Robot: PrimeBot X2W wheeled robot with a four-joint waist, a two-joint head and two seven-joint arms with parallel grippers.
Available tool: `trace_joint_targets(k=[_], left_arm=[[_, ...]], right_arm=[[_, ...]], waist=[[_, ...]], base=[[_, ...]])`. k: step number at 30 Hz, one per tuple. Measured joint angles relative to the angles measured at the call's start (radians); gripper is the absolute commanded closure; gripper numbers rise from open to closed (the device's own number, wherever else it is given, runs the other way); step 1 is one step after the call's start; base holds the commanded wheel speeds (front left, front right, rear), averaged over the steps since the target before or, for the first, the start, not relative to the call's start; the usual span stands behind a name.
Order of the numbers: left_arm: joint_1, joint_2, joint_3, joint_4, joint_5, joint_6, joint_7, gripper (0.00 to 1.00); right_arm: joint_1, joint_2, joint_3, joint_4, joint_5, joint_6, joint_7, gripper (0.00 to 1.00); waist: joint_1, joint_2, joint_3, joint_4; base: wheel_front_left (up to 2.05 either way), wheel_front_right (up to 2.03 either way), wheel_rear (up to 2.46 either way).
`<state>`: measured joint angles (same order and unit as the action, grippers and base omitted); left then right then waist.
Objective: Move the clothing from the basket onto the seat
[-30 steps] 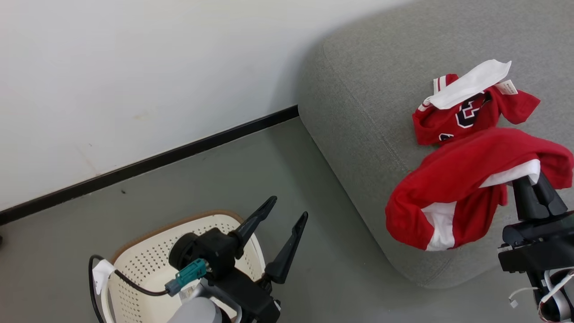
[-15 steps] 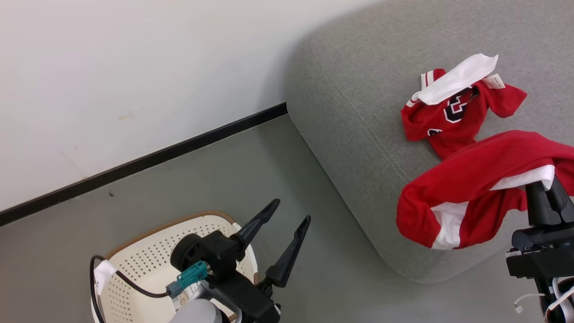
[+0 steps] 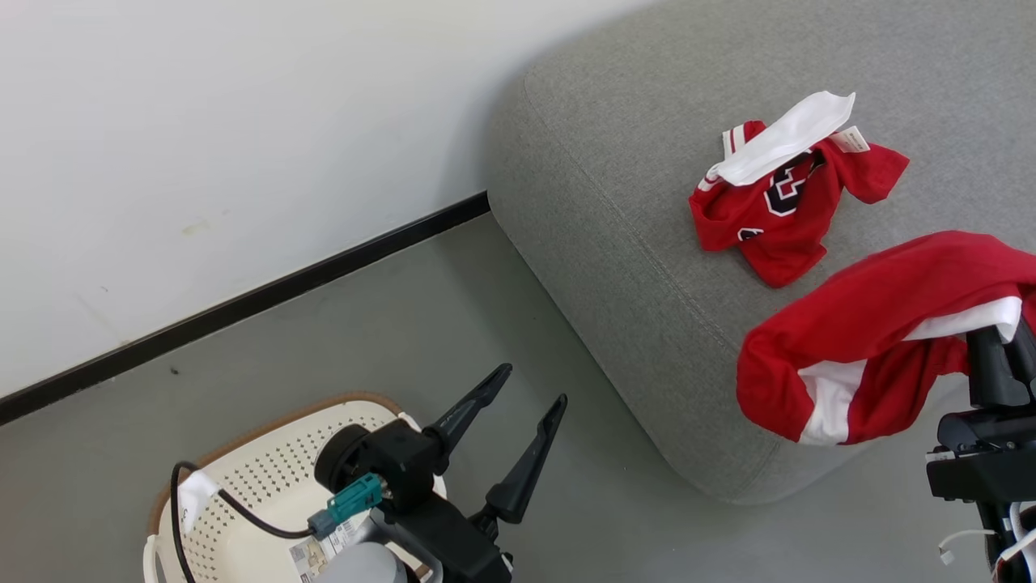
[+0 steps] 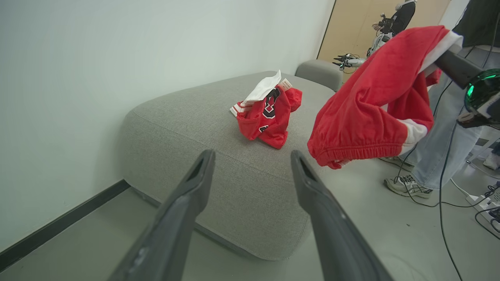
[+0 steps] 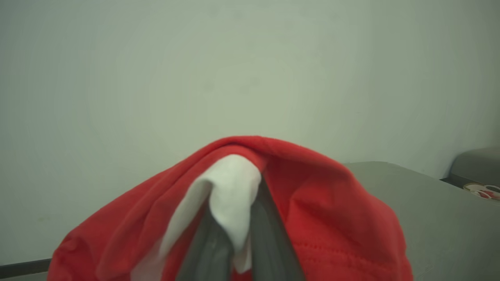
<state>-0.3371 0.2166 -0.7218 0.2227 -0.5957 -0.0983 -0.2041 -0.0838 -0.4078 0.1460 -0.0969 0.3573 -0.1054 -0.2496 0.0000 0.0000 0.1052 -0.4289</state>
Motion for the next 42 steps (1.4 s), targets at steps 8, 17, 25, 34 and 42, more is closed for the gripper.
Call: trace_joint_targets(k=[8, 17, 25, 34, 42], left_arm=[[0.0, -0.002, -0.007, 0.002, 0.0, -0.008, 0.0, 0.0], [-0.001, -0.002, -0.022, 0.0, 0.0, -0.008, 0.002, 0.0], [-0.014, 0.004, -0.028, -0.017, 0.009, -0.008, 0.025, 0.0], [-0.054, 0.028, -0.026, -0.045, 0.028, -0.008, 0.05, 0.0], [-0.109, 0.038, -0.029, -0.071, 0.042, -0.009, 0.08, 0.0]], right_arm=[[0.016, 0.0, -0.032, -0.011, -0.02, 0.01, 0.0, 1.0], [-0.056, -0.012, -0.076, 0.002, -0.022, 0.053, -0.003, 1.0], [-0.228, -0.053, -0.119, 0.07, -0.003, 0.108, -0.007, 1.0], [-0.492, -0.11, -0.157, 0.22, 0.028, 0.182, -0.007, 1.0], [-0.698, -0.156, -0.165, 0.425, 0.052, 0.213, -0.007, 1.0]], waist=[[0.0, 0.0, -0.002, -0.005], [0.0, 0.0, 0.009, 0.0], [0.0, 0.0, 0.049, 0.014], [0.0001, 0.0001, 0.118, 0.038], [0.0001, 0.0001, 0.189, 0.063]], base=[[0.0, 0.0, 0.0], [0.0, 0.0, 0.0], [0.0, 0.0, 0.0], [0.0, 0.0, 0.0], [0.0, 0.0, 0.0]])
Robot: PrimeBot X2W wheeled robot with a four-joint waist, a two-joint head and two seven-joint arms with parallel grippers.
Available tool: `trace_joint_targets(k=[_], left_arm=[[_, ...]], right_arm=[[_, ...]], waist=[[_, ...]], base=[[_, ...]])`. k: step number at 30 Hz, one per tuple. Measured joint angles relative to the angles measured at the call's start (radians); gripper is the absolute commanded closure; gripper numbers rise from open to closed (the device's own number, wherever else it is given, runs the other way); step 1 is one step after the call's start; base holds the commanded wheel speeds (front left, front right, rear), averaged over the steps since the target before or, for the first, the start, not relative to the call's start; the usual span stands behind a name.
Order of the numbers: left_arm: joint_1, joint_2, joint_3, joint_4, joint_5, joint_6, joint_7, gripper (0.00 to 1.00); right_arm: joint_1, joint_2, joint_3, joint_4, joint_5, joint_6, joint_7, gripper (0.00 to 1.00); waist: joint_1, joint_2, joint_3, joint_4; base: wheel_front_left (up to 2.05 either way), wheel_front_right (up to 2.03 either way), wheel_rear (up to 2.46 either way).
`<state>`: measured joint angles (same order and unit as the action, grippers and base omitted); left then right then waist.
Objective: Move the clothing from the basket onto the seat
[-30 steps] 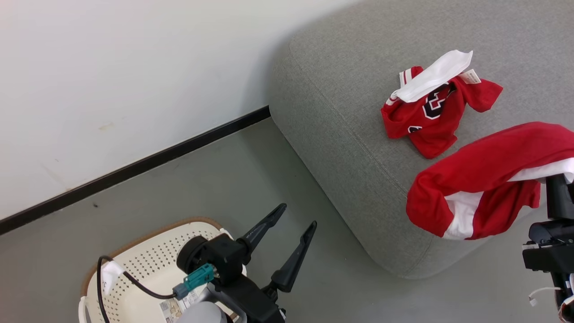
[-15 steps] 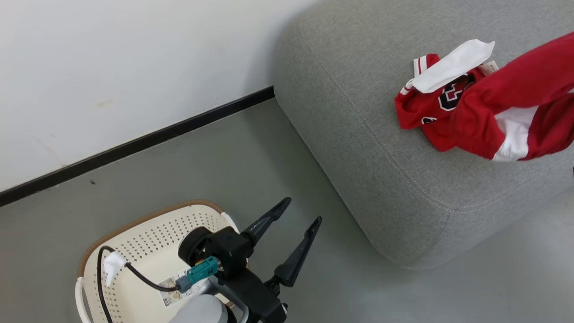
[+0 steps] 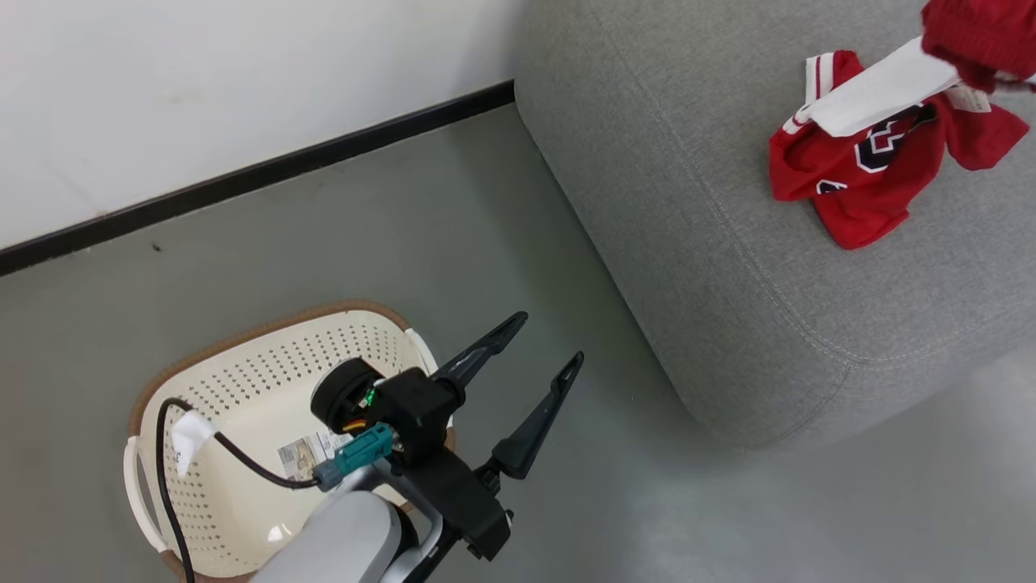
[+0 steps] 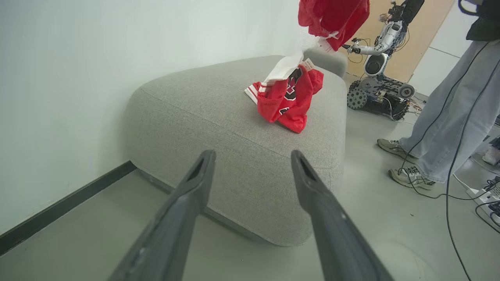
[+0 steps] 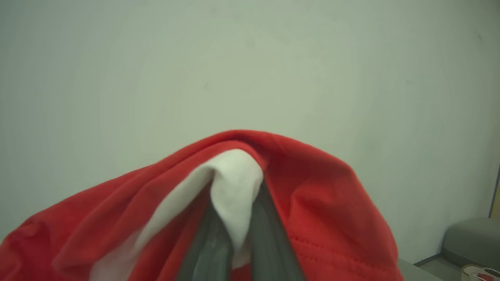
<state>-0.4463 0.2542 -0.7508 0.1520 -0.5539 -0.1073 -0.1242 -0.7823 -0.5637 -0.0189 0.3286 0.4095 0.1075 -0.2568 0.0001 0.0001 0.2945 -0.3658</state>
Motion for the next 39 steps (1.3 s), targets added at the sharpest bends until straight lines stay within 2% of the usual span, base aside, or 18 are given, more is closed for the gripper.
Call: trace_joint_targets(k=[10, 15, 21, 30, 39], left_arm=[[-0.04, 0.026, 0.002, -0.041, 0.01, 0.0, 0.035, 0.0], [-0.045, 0.045, 0.008, -0.064, 0.012, 0.0, 0.044, 0.0], [-0.066, 0.067, 0.029, -0.079, 0.019, 0.0, 0.052, 0.0], [-0.081, 0.089, 0.043, -0.086, 0.019, 0.001, 0.053, 0.0], [-0.08, 0.094, 0.058, -0.076, 0.019, 0.003, 0.052, 0.0]], right_arm=[[-0.157, -0.033, -0.003, 0.191, 0.032, 0.009, 0.0, 1.0], [-0.224, -0.056, -0.003, 0.24, 0.034, 0.013, 0.0, 1.0], [-0.298, -0.059, 0.037, 0.351, 0.032, 0.016, 0.0, 1.0], [-0.269, 0.0, 0.109, 0.466, 0.034, 0.016, 0.0, 1.0], [-0.193, 0.045, 0.181, 0.551, 0.041, 0.016, 0.0, 1.0]], waist=[[0.0, 0.0001, 0.098, 0.039], [0.0, 0.0, 0.149, 0.063], [0.0, 0.0001, 0.207, 0.087], [0.0001, 0.0001, 0.264, 0.099], [-0.0001, 0.0001, 0.258, 0.08]], base=[[0.0, 0.0, 0.0], [0.0, 0.0, 0.0], [0.0, 0.0, 0.0], [0.0, 0.0, 0.0], [0.0, 0.0, 0.0]])
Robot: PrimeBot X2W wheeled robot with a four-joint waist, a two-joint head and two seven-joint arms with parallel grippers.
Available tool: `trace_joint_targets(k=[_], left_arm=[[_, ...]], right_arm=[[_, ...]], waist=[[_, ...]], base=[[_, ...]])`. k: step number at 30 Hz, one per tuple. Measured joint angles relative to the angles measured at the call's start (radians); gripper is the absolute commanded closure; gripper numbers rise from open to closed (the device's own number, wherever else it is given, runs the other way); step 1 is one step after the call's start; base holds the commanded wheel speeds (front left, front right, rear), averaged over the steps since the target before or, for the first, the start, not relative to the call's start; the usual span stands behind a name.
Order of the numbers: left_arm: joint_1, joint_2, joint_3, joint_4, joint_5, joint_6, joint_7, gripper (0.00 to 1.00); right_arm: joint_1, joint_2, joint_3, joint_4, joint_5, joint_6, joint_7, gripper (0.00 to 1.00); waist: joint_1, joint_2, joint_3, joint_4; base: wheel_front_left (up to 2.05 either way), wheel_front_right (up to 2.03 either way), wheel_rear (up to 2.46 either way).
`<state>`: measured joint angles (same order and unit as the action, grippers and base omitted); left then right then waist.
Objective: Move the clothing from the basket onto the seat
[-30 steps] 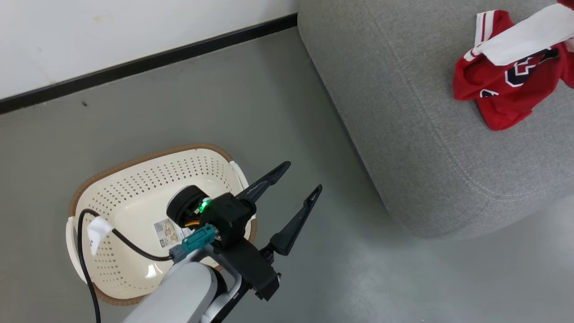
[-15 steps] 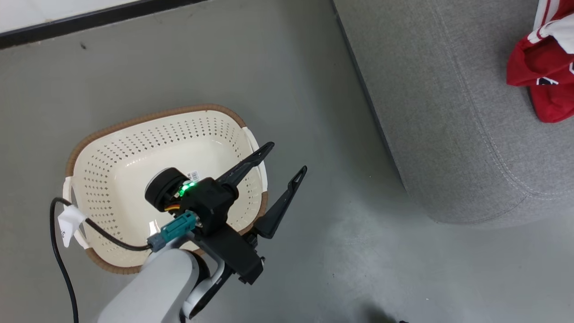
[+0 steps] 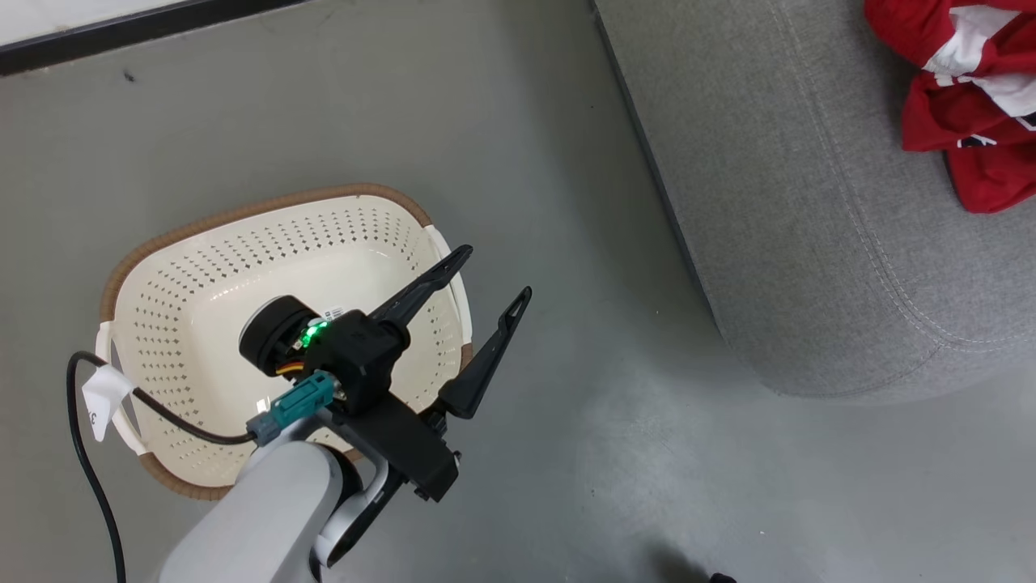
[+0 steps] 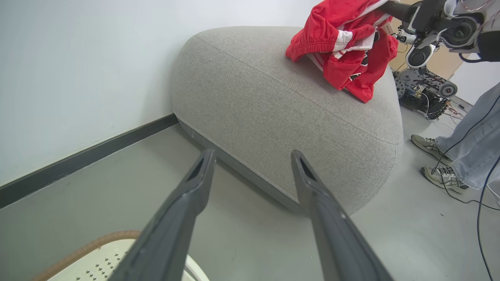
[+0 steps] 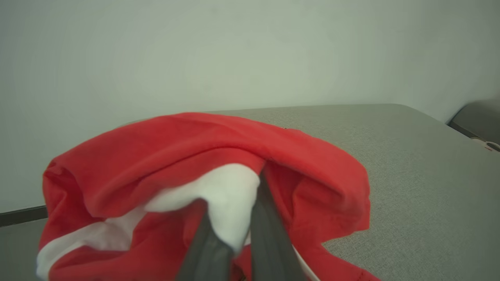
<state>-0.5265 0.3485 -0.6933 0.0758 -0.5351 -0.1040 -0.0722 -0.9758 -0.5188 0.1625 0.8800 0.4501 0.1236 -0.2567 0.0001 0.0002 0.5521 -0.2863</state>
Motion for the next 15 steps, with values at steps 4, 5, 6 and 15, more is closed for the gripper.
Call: trace_joint_targets(k=[4, 5, 6, 15], left_arm=[[0.0, -0.004, -0.002, 0.005, 0.0, 0.004, 0.0, 0.0], [0.0, -0.005, -0.002, 0.006, 0.0, 0.004, 0.0, 0.0], [0.001, -0.006, -0.002, 0.007, 0.0, 0.004, -0.001, 0.0], [0.005, -0.014, 0.002, 0.022, -0.011, 0.007, -0.019, 0.0]], right_arm=[[0.011, -0.002, 0.017, 0.054, 0.014, 0.0, 0.0, 1.0], [0.013, -0.002, 0.015, 0.075, 0.018, 0.0, 0.001, 1.0], [0.015, 0.002, 0.012, 0.1, 0.028, 0.0, 0.011, 1.0], [0.005, 0.023, 0.037, 0.186, 0.126, 0.001, 0.16, 0.0]], waist=[[-0.0001, 0.0, -0.015, -0.009], [-0.0001, 0.0, -0.019, -0.011], [-0.0001, -0.0001, -0.023, -0.012], [-0.0001, -0.0001, -0.065, -0.02]], base=[[0.0, 0.0, 0.0], [0.0, 0.0, 0.0], [0.0, 0.0, 0.0], [0.0, 0.0, 0.0]])
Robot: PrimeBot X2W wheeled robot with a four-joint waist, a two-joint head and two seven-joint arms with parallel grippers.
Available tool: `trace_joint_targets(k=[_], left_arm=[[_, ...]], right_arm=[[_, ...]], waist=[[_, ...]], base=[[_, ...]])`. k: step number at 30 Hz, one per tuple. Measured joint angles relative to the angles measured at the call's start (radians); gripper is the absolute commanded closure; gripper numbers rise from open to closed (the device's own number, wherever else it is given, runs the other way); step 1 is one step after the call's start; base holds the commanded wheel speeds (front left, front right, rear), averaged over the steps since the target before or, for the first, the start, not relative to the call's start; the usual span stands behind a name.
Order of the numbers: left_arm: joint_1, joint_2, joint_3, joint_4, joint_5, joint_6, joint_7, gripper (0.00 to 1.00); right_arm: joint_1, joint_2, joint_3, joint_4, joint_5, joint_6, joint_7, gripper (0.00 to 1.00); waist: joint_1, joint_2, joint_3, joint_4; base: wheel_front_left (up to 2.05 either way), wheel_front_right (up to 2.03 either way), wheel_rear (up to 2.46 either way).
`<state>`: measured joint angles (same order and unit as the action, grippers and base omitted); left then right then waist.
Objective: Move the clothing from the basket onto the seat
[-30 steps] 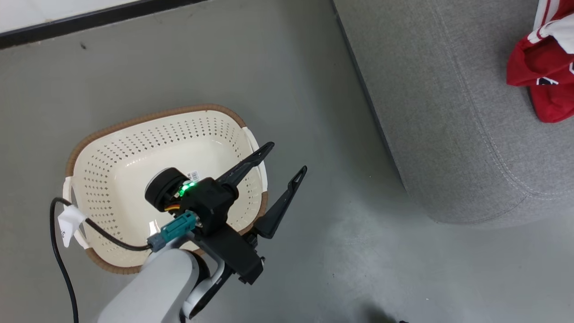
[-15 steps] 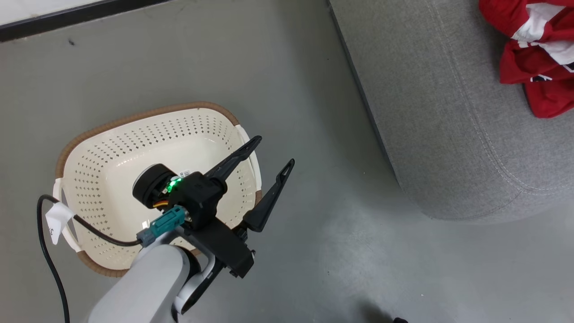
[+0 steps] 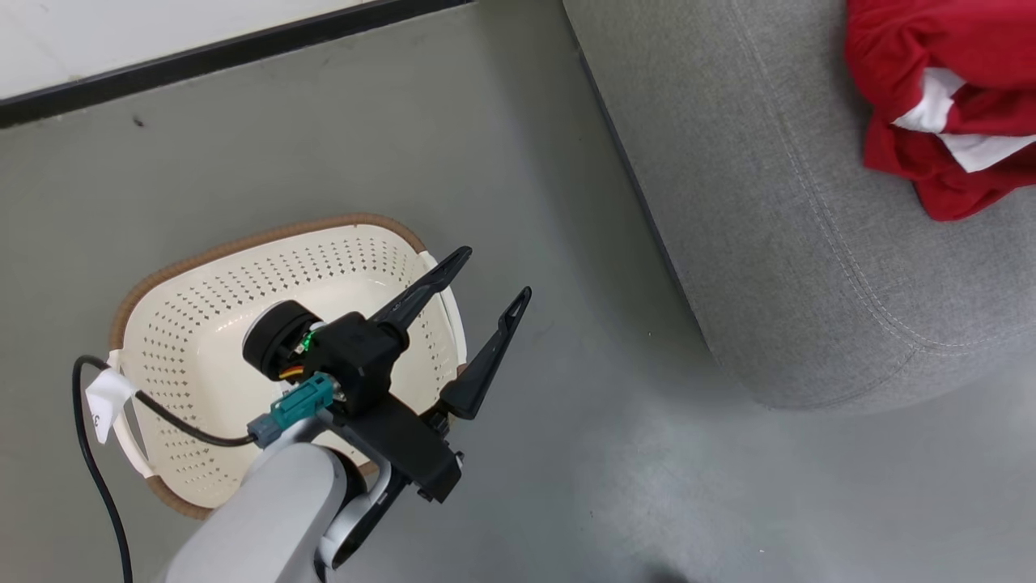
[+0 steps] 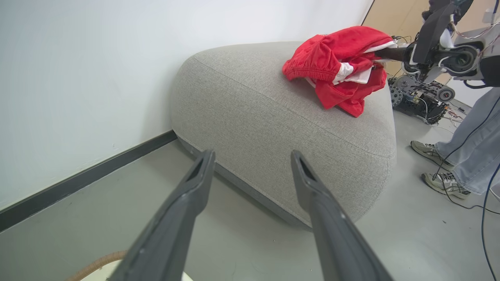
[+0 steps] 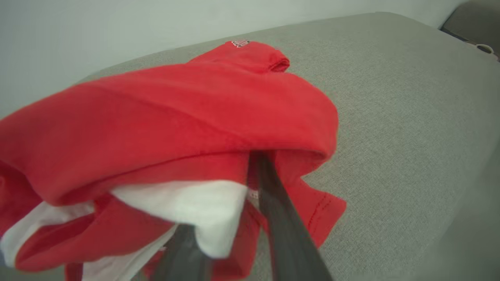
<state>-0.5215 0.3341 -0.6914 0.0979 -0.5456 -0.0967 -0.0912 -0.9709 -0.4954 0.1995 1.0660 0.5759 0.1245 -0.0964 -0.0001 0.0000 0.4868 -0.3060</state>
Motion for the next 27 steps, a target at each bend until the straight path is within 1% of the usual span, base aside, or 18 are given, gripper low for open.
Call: trace_joint_targets(k=[5, 11, 16, 24, 27], left_arm=[[0.016, -0.017, -0.002, 0.016, -0.004, 0.0, -0.009, 0.0], [0.02, -0.022, -0.001, 0.033, -0.015, 0.0, -0.023, 0.0], [0.049, -0.025, 0.001, 0.055, -0.022, 0.0, -0.035, 0.0], [0.069, -0.046, 0.008, 0.092, -0.036, 0.0, -0.067, 0.0], [0.095, -0.053, 0.01, 0.098, -0.057, 0.006, -0.079, 0.0]], right_arm=[[-0.003, 0.008, 0.035, 0.01, 0.03, 0.0, 0.089, 0.0], [-0.001, -0.001, 0.081, -0.013, 0.061, 0.0, 0.151, 0.0], [0.034, -0.007, 0.123, -0.039, 0.096, 0.0, 0.213, 0.0], [0.11, -0.02, 0.188, -0.12, 0.129, 0.0, 0.254, 0.0], [0.119, -0.054, 0.214, -0.164, 0.133, 0.0, 0.258, 0.0]], waist=[[0.0, 0.0, -0.023, -0.001], [0.0, 0.0, -0.058, -0.003], [0.0, 0.0, -0.092, -0.007], [0.0, -0.0001, -0.16, -0.022], [-0.0001, 0.0, -0.188, -0.028]], base=[[0.0, 0.0, 0.0], [0.0, 0.0, 0.0], [0.0, 0.0, 0.0], [0.0, 0.0, 0.0], [0.0, 0.0, 0.0]])
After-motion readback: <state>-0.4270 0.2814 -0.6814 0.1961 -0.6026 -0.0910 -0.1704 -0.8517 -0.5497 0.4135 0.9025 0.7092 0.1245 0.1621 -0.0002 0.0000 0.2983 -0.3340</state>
